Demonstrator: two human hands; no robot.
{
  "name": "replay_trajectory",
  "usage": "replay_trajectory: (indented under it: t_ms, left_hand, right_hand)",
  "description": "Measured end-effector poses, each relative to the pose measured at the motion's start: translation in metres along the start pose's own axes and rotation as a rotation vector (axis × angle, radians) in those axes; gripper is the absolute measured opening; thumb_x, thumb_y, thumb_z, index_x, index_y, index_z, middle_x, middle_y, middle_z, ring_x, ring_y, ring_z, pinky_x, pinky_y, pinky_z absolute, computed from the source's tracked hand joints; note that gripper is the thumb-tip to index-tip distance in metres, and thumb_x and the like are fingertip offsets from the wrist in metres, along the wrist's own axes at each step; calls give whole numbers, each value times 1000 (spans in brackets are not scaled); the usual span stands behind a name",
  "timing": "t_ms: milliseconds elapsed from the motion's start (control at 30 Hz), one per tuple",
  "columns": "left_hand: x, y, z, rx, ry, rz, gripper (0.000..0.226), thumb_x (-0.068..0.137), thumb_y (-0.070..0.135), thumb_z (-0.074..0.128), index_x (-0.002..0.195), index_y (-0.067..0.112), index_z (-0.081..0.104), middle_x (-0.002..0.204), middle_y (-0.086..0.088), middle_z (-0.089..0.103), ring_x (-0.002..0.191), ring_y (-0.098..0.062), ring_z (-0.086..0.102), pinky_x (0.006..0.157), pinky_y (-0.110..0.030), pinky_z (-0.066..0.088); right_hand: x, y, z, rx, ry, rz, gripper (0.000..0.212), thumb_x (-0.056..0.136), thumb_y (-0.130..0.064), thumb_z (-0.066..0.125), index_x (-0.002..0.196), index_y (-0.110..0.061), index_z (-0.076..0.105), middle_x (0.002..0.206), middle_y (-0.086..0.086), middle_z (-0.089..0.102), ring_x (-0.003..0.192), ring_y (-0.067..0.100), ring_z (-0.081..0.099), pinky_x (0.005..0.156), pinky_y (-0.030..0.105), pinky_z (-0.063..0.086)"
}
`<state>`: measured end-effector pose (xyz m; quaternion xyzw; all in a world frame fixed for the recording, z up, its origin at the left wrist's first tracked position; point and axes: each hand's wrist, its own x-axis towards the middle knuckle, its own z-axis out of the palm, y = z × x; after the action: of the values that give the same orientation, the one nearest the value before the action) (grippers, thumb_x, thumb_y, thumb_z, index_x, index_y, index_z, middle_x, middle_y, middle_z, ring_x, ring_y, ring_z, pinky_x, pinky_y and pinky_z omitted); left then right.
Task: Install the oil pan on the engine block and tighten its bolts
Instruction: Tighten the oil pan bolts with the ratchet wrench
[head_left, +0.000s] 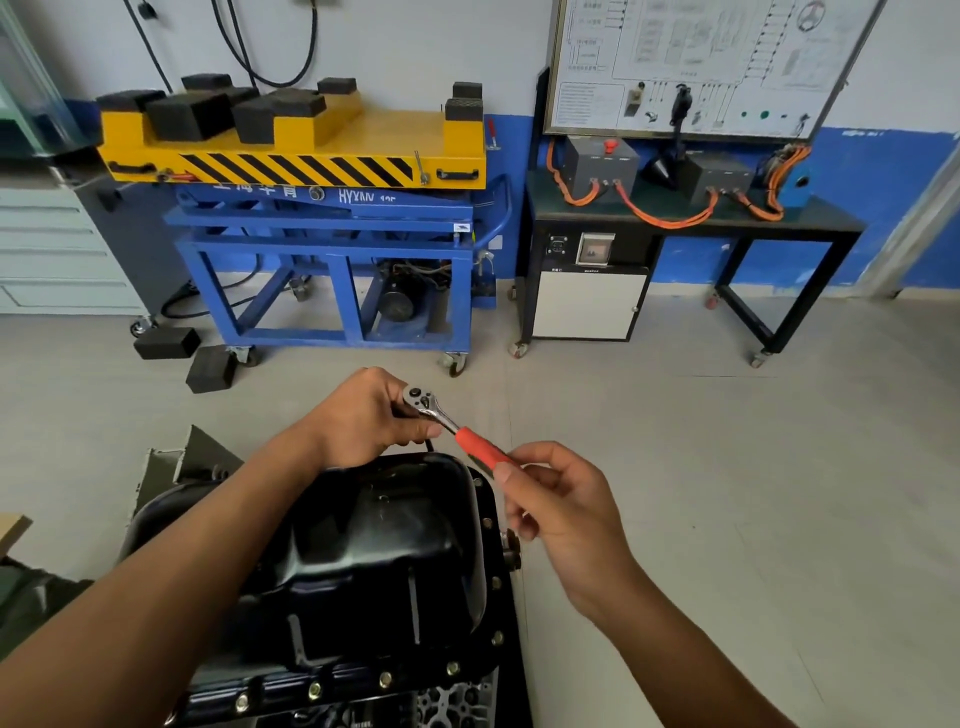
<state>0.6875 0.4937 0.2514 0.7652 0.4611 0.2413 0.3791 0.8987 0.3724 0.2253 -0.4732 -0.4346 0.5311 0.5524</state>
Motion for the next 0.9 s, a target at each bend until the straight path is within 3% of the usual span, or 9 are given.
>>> replay_trajectory:
  t_ms: [100,333,567,700,800,900]
  left_hand:
    - [2,-3,0,-1,-31,-18,5,81,13,82,78,16,79,59,8,66,56,-5,51,59,-19,43]
    - [5,-3,3,-29,-55,-25,7,79,9,83,85,7,81,83,-18,75,70,-14,59,73,-29,50]
    - [8,0,4,-47,-97,-28,7,79,5,81,85,8,80,81,-3,78,72,-6,64,75,-21,53]
    - [8,-1,4,-55,-106,-19,7,80,5,81,87,5,80,83,-5,78,74,-8,65,78,-24,54]
    - [6,-2,7,-27,-82,-2,5,81,9,81,84,14,81,79,3,78,71,0,64,73,-18,53]
    - [4,-3,8,4,-34,-15,4,84,16,81,85,13,81,78,-7,76,67,-8,58,69,-26,50]
  right_hand:
    - [17,-6,-12,-24,69,-7,2,92,-11,68,92,-9,68,56,2,57,49,13,49,46,21,39]
    - [69,-16,-24,-75,160,27,7,95,-19,66,98,-19,73,61,-2,60,54,11,53,48,23,39]
    - [132,-33,-4,-192,90,36,15,97,-20,63,109,-17,71,61,-4,60,53,9,53,48,23,37]
    - [148,-41,9,-225,3,65,18,99,-21,60,115,-17,69,68,1,59,55,9,53,50,22,35]
    - [141,-34,6,-180,52,53,15,99,-22,60,110,-20,70,70,1,59,58,11,53,50,23,37]
    - [118,-21,-8,-94,168,13,11,97,-22,63,106,-19,70,67,3,58,58,13,50,49,24,37]
